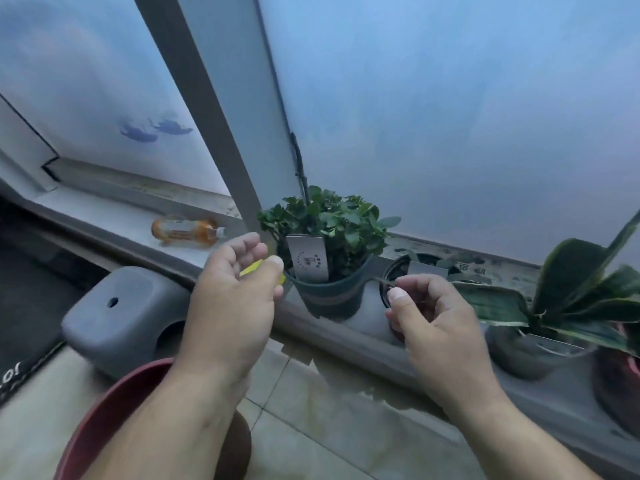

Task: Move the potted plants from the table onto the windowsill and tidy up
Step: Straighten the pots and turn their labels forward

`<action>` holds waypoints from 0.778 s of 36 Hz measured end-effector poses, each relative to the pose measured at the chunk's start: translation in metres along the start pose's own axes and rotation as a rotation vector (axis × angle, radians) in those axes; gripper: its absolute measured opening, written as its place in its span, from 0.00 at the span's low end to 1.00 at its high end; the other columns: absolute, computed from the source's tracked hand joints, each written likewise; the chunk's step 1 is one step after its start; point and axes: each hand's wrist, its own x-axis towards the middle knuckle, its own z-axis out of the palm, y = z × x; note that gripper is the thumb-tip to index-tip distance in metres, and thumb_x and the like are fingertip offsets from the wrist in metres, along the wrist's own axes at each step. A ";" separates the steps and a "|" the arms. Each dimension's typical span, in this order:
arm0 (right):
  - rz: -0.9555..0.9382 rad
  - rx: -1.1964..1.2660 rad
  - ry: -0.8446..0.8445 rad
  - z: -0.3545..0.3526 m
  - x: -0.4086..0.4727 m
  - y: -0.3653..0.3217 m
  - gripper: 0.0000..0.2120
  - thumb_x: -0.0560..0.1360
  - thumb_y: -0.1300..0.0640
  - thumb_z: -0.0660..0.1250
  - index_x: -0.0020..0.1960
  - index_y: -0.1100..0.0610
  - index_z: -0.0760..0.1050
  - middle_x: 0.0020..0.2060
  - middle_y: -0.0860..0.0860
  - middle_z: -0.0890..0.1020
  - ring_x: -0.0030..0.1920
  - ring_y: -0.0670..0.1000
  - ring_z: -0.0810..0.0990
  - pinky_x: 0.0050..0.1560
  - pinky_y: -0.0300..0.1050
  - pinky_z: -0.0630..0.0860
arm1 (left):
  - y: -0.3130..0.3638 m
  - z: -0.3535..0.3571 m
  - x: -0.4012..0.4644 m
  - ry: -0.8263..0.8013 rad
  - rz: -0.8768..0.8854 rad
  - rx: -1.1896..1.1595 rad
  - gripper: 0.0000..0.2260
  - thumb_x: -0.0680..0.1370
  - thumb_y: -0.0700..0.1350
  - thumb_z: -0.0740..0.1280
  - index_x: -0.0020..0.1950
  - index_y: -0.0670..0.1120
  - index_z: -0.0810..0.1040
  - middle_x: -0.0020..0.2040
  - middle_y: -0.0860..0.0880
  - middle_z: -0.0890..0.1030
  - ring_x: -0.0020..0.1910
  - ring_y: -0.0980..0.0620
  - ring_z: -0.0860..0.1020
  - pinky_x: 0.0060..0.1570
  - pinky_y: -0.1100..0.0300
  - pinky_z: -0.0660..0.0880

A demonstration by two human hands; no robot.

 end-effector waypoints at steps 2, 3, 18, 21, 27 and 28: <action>0.004 -0.024 0.024 -0.007 0.000 -0.002 0.02 0.78 0.52 0.71 0.49 0.45 0.81 0.41 0.48 0.85 0.45 0.56 0.85 0.52 0.62 0.82 | 0.003 0.006 0.009 -0.006 -0.006 -0.039 0.13 0.79 0.39 0.69 0.61 0.52 0.77 0.59 0.53 0.80 0.56 0.57 0.81 0.51 0.58 0.80; 0.005 -0.054 0.038 -0.011 -0.001 -0.002 0.02 0.78 0.52 0.71 0.48 0.46 0.81 0.41 0.48 0.85 0.45 0.54 0.85 0.52 0.62 0.82 | 0.004 0.009 0.012 -0.008 -0.013 -0.059 0.14 0.79 0.39 0.69 0.62 0.51 0.77 0.59 0.53 0.80 0.56 0.57 0.80 0.51 0.59 0.80; 0.107 -0.274 0.065 0.019 -0.023 -0.027 0.05 0.77 0.57 0.72 0.52 0.49 0.82 0.46 0.43 0.87 0.50 0.41 0.84 0.59 0.47 0.81 | -0.001 0.004 0.066 0.048 -0.073 -0.060 0.13 0.78 0.38 0.67 0.60 0.50 0.78 0.53 0.57 0.80 0.57 0.54 0.80 0.64 0.48 0.77; 0.144 -0.276 0.012 0.052 -0.016 -0.032 0.08 0.78 0.57 0.70 0.55 0.46 0.78 0.53 0.42 0.84 0.55 0.39 0.82 0.64 0.42 0.78 | -0.009 0.000 0.070 -0.052 -0.112 0.049 0.14 0.78 0.39 0.67 0.63 0.49 0.78 0.56 0.54 0.81 0.58 0.53 0.79 0.64 0.52 0.76; 0.233 -0.237 0.059 0.098 0.001 -0.030 0.21 0.80 0.61 0.65 0.72 0.50 0.70 0.64 0.44 0.77 0.65 0.43 0.76 0.70 0.40 0.70 | -0.020 -0.014 0.080 -0.113 -0.135 0.274 0.13 0.77 0.39 0.66 0.61 0.48 0.77 0.53 0.53 0.79 0.52 0.52 0.77 0.53 0.60 0.69; 0.241 -0.231 0.068 0.103 0.002 -0.030 0.22 0.80 0.62 0.64 0.73 0.52 0.69 0.65 0.45 0.77 0.66 0.43 0.76 0.69 0.40 0.69 | -0.022 -0.016 0.082 -0.150 -0.136 0.312 0.12 0.78 0.39 0.66 0.61 0.47 0.77 0.53 0.52 0.80 0.52 0.52 0.77 0.53 0.61 0.69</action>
